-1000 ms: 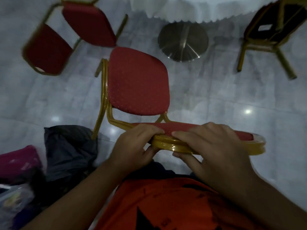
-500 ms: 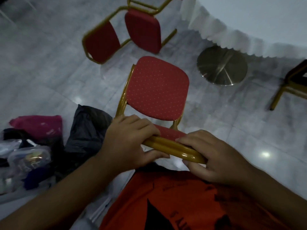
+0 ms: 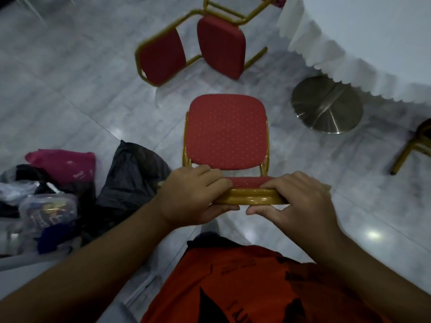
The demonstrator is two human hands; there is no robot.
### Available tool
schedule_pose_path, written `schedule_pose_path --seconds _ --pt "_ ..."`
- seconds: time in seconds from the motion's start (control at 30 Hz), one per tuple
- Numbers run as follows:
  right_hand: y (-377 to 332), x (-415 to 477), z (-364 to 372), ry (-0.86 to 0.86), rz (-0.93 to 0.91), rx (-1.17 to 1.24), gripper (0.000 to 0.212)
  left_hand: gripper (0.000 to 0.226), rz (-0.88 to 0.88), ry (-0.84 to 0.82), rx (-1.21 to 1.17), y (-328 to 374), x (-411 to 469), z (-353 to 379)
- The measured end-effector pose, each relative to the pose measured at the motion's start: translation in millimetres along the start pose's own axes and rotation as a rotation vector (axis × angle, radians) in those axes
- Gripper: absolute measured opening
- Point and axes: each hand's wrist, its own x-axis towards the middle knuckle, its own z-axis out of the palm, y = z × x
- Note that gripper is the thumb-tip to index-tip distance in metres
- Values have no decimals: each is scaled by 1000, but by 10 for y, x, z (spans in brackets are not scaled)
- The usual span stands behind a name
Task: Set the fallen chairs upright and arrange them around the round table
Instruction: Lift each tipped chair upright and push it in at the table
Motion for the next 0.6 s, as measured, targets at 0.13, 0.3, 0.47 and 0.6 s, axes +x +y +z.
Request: schedule_pose_path --seconds 0.13,0.3,0.47,0.6 --pt "235 -23 -79 18 -19 -54 56 44 -41 84 -69 155 107 251" --pt "290 -227 -210 56 99 -29 54 44 20 81 -180 202 315 376" --pt "387 -450 -352 98 234 -52 54 48 98 47 -315 275 612 589" --pt "470 -605 -482 98 343 -117 55 57 173 -7 -376 370 937 696"
